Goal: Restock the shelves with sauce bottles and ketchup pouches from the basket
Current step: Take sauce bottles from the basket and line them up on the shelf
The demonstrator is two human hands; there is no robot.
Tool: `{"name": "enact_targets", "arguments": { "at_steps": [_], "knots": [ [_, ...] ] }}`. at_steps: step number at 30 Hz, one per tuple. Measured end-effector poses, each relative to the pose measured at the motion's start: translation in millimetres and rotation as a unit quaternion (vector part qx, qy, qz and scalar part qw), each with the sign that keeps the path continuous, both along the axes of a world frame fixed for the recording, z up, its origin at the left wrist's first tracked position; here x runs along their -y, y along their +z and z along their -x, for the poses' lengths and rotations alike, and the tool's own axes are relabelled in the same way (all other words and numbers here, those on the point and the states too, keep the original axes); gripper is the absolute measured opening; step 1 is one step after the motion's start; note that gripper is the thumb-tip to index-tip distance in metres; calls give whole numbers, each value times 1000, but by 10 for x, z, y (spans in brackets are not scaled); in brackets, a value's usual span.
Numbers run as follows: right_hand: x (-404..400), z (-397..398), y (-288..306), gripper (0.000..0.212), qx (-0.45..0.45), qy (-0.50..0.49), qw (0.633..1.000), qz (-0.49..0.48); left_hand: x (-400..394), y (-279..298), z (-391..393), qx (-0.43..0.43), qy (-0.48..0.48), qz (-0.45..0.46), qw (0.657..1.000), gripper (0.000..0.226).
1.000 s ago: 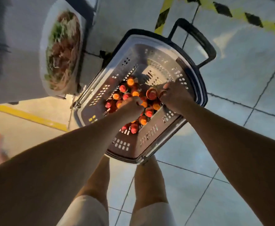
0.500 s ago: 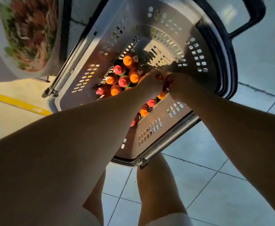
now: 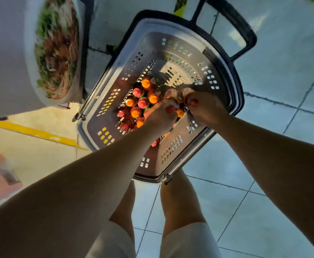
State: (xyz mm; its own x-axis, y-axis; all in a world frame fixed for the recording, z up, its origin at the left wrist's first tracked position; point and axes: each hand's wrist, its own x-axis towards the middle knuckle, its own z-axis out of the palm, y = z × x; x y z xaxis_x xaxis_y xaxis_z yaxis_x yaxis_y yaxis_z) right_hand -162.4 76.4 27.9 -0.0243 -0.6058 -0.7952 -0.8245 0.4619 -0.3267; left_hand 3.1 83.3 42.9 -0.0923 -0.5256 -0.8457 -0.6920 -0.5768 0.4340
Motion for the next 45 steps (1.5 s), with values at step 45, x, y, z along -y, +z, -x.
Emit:
{"name": "enact_targets", "arguments": {
  "at_steps": [45],
  "knots": [
    [-2384,-545,4368,11,64,-178,981,47,-3768,4477,-3002,35,463,162,870,34]
  ]
}}
